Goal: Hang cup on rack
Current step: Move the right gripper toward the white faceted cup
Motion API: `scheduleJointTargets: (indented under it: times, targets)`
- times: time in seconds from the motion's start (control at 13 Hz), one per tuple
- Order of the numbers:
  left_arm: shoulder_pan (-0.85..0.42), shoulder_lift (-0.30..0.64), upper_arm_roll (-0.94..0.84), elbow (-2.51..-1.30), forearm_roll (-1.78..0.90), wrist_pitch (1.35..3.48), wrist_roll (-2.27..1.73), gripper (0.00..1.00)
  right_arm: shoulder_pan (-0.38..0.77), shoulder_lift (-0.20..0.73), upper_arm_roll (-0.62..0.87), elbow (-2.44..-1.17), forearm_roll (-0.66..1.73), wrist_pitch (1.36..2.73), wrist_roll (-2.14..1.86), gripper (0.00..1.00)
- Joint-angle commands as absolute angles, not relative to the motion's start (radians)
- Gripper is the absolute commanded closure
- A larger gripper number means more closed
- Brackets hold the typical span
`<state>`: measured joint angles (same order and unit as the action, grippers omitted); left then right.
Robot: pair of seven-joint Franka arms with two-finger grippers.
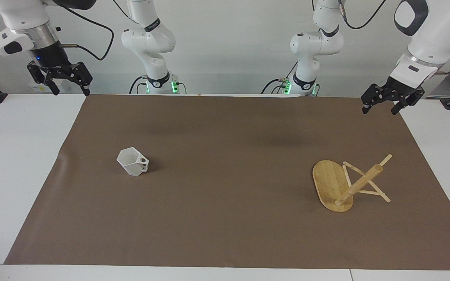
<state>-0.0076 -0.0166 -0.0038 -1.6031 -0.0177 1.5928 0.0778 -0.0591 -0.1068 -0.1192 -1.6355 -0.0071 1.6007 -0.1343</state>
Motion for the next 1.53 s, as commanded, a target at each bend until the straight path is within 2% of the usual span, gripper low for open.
scheduleJointTargets:
  times: [0.0, 0.69, 1.46]
  targets:
    - [-0.006, -0.037, -0.002, -1.618, -0.02, 1.58, 0.084, 0.0, -0.066, -0.124, -0.112, -1.652, -0.012, 1.585, -0.098, 0.0]
    - [-0.006, -0.037, -0.002, -1.618, -0.02, 1.58, 0.084, 0.0, -0.063, -0.158, -0.081, -1.721, 0.018, 1.583, -0.071, 0.0]
    - [-0.006, -0.037, -0.002, -1.618, -0.02, 1.58, 0.084, 0.0, -0.055, -0.104, -0.034, -1.879, 0.021, 1.945, -0.005, 0.0]
